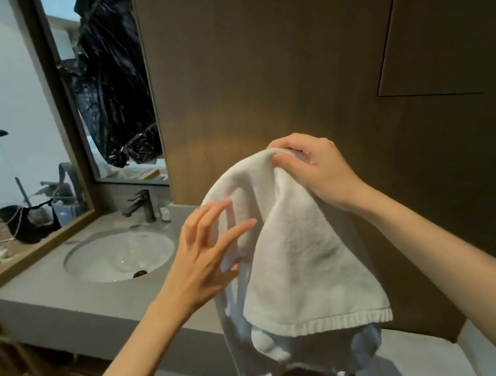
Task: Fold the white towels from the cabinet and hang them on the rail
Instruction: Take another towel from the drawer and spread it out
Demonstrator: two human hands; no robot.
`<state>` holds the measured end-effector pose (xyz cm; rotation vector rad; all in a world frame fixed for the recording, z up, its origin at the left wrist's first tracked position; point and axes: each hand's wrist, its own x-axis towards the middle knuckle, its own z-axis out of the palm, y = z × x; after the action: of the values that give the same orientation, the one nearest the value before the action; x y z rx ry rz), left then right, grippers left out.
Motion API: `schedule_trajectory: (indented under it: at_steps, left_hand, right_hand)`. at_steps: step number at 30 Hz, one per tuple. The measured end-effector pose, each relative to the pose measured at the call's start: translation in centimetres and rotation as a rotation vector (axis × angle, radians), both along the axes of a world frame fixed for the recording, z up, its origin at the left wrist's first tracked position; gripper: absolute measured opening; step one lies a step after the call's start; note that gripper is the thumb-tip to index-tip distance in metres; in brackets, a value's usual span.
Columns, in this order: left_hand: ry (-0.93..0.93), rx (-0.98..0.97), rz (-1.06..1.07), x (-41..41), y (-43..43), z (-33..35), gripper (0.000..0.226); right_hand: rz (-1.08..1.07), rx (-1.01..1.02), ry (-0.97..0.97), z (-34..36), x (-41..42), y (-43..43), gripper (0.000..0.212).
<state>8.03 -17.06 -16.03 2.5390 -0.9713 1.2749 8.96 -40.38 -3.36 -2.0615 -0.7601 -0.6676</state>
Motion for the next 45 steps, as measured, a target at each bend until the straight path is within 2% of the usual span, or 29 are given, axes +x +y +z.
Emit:
schedule_trajectory:
  at_steps: [6, 9, 10, 13, 14, 18, 22, 28, 37, 45]
  left_hand:
    - [-0.17, -0.155, -0.059, 3.8, 5.8, 1.2, 0.083]
    - [-0.086, -0.229, -0.099, 6.0, 9.6, 1.9, 0.09]
    - [-0.021, -0.243, -0.131, 6.5, 10.6, 2.3, 0.087]
    - [0.169, -0.309, -0.176, 7.7, 13.3, 4.0, 0.045]
    - [0.192, -0.322, -0.184, 8.1, 14.3, 4.6, 0.041]
    - [0.222, -0.318, -0.208, 10.3, 16.6, 6.1, 0.068]
    - [0.2, -0.318, -0.225, 12.7, 18.1, 7.5, 0.064]
    - [0.243, -0.388, -0.253, 18.2, 18.8, 7.9, 0.07]
    - [0.42, -0.306, -0.133, 28.0, 18.4, 1.5, 0.076]
    - [0.664, -0.183, -0.122, 36.9, 17.3, -7.6, 0.074]
  right_hand:
    - [-0.003, 0.065, -0.03, 0.8, 2.1, 5.0, 0.015]
    - [-0.05, 0.091, -0.037, 1.2, 3.4, 7.7, 0.015]
    - [-0.067, 0.096, -0.038, 1.3, 3.8, 8.6, 0.016]
    - [-0.125, 0.104, -0.034, 1.3, 4.9, 10.9, 0.016]
    - [-0.151, 0.102, -0.032, 1.3, 5.3, 11.7, 0.016]
    - [-0.266, 0.101, -0.043, 0.6, 7.2, 14.0, 0.014]
    - [-0.329, 0.114, -0.052, 0.4, 9.2, 15.7, 0.012]
    - [-0.357, 0.124, -0.061, -0.2, 13.7, 16.8, 0.009]
    - [-0.334, 0.205, 0.213, -8.9, 24.4, 16.4, 0.01]
    - [-0.386, 0.125, 0.465, -19.8, 33.2, 14.6, 0.01]
